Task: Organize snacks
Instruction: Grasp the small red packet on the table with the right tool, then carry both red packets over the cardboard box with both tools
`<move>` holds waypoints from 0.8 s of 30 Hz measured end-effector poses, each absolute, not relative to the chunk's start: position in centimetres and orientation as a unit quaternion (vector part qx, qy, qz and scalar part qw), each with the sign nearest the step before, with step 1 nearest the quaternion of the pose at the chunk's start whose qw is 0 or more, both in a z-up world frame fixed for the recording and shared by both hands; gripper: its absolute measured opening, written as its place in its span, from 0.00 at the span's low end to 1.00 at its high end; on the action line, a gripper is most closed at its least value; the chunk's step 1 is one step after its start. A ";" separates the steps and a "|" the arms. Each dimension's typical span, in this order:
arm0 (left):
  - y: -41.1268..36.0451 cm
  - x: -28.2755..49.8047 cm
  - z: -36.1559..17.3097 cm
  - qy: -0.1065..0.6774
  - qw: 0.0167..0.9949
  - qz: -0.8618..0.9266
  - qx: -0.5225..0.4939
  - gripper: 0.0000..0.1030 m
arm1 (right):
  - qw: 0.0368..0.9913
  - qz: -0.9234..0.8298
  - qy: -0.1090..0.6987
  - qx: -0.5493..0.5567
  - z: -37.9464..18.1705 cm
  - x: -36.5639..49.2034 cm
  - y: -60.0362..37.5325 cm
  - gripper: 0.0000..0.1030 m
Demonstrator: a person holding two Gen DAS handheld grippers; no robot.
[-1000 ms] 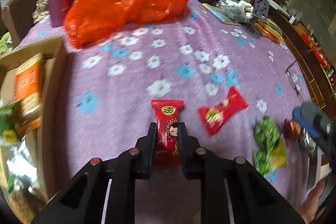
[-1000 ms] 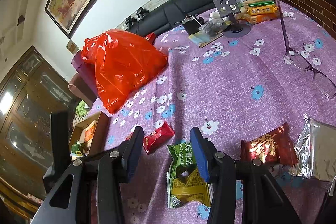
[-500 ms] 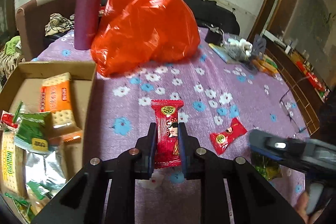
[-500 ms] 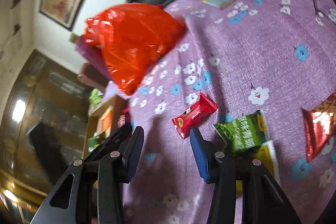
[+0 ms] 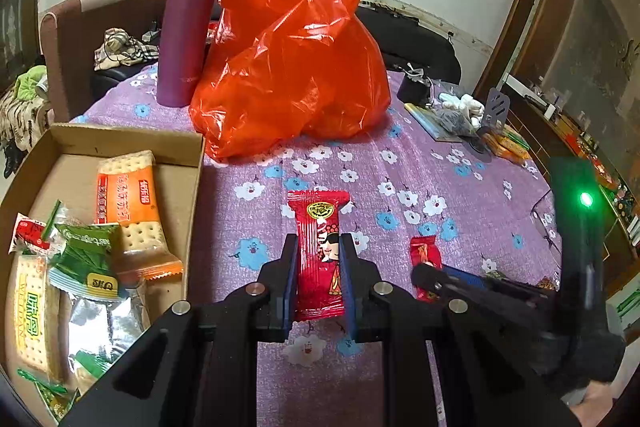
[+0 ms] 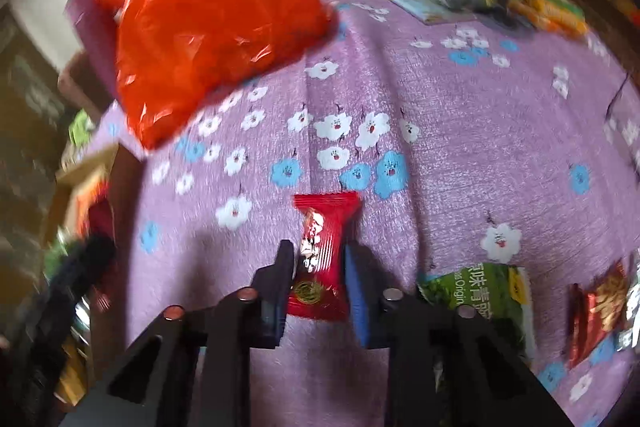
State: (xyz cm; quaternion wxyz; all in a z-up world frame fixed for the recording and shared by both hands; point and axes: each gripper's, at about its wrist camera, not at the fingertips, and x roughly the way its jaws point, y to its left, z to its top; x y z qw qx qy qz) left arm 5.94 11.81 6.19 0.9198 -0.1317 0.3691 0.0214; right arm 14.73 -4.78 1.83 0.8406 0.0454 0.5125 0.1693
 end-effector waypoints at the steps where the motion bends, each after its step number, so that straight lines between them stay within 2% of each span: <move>1: 11.7 6.0 6.1 0.371 0.919 0.019 -0.131 0.18 | 0.841 0.176 0.508 0.055 1.8 14.5 -5.4 0.19; 7: 10.9 6.0 5.9 0.374 0.919 0.007 -0.122 0.18 | 0.852 0.248 0.432 0.158 2.9 13.3 -8.8 0.19; 15: 9.9 6.3 5.5 0.376 0.920 -0.008 -0.112 0.18 | 0.866 0.280 0.387 0.150 5.4 11.7 -9.1 0.19; 24: 9.9 5.9 5.8 0.364 0.925 0.002 -0.104 0.18 | 0.865 0.293 0.382 0.144 5.4 11.1 -8.1 0.19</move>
